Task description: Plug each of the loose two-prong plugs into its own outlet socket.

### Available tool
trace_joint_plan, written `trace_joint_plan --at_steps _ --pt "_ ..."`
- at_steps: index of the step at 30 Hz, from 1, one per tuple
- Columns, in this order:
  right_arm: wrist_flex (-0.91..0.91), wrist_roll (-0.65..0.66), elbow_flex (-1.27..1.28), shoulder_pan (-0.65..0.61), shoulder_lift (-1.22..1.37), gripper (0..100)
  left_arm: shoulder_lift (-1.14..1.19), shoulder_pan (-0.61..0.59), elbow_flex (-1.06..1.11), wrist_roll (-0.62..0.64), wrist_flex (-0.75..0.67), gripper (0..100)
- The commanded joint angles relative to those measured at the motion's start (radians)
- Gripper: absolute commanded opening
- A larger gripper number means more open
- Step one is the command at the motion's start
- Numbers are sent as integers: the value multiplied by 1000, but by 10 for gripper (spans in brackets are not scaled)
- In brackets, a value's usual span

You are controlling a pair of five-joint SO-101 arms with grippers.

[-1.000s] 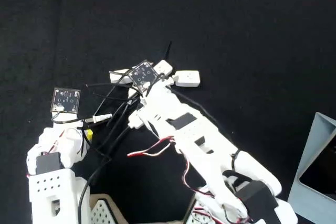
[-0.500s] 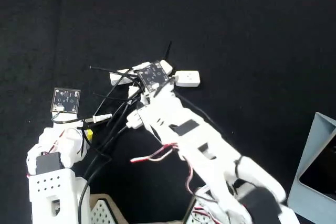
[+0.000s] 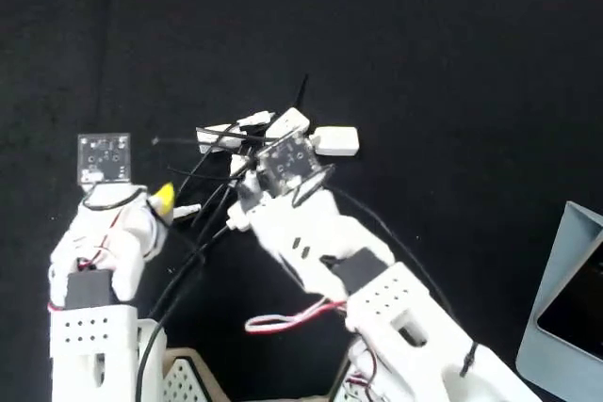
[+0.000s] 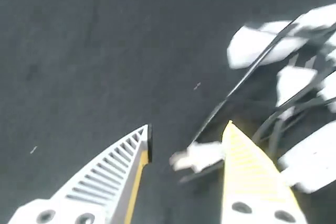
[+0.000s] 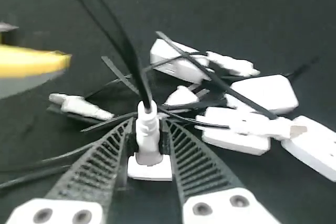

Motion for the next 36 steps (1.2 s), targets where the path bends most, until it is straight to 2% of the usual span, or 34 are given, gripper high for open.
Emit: trace_joint_plan --at_steps 1,10,18,31,34,36 --pt "48 -5 -1 -41 -76 13 -9 134 -62 87 -141 228" --pt "80 -5 1 -41 -111 13 -11 354 -85 129 -169 227" --pt "100 -5 -1 -41 -111 13 -11 452 -85 126 -170 226" --pt "143 -5 -8 -37 -111 14 -11 446 -85 77 -149 224" --pt "209 -11 -39 -32 -110 15 -41 386 -116 84 -91 223" --pt "244 -12 -62 -17 -110 15 -94 303 -137 86 -12 223"
